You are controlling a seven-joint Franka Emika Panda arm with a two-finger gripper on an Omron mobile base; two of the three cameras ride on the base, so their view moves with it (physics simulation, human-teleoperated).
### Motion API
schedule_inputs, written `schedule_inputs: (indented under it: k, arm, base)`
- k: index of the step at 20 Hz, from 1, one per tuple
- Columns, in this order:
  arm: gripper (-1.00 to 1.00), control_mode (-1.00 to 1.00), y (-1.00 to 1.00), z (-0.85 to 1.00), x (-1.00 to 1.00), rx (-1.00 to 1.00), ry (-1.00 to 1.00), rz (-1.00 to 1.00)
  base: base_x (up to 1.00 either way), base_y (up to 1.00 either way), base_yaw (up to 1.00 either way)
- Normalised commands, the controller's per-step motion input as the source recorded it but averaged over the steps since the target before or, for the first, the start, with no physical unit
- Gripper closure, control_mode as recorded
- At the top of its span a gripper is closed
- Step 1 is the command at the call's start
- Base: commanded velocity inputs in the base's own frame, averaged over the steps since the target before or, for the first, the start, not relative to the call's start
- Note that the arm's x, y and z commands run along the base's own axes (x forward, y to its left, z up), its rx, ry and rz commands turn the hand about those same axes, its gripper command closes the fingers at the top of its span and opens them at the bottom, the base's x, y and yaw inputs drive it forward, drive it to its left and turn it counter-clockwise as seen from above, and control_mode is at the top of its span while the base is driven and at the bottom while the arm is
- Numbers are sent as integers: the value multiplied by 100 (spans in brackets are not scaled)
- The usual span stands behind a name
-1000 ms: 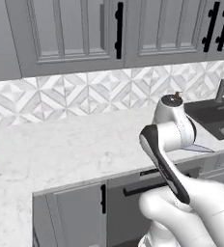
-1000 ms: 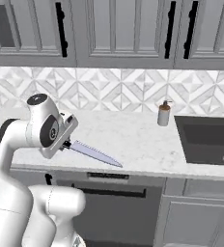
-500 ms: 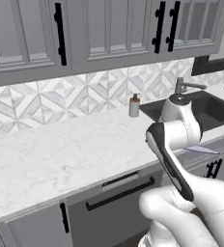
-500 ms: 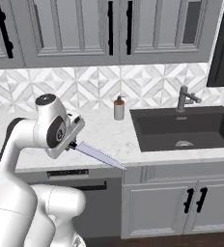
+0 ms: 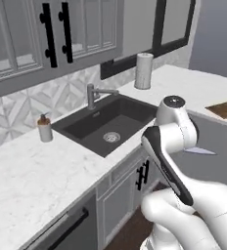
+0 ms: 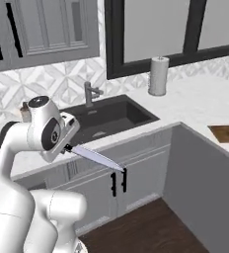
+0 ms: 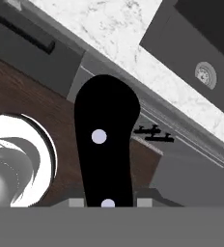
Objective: Pick up the knife from the drawer and place it on the cutting board. Then place the meat from the plate to the cutting board.
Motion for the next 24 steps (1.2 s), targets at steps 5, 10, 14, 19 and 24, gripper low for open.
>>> schedule_inputs:
  k: [5, 10, 14, 19, 24]
  arm:
    - [100, 100, 0, 0, 0, 0, 0, 0]
    - [100, 100, 0, 0, 0, 0, 0, 0]
    - [100, 100, 0, 0, 0, 0, 0, 0]
    - [100, 100, 0, 0, 0, 0, 0, 0]
    - [100, 100, 0, 0, 0, 0, 0, 0]
  base:
    - [4, -65, -80]
    - [47, -67, -42]
    - [89, 0, 0]
    - [74, 0, -29]
    - [47, 0, -64]
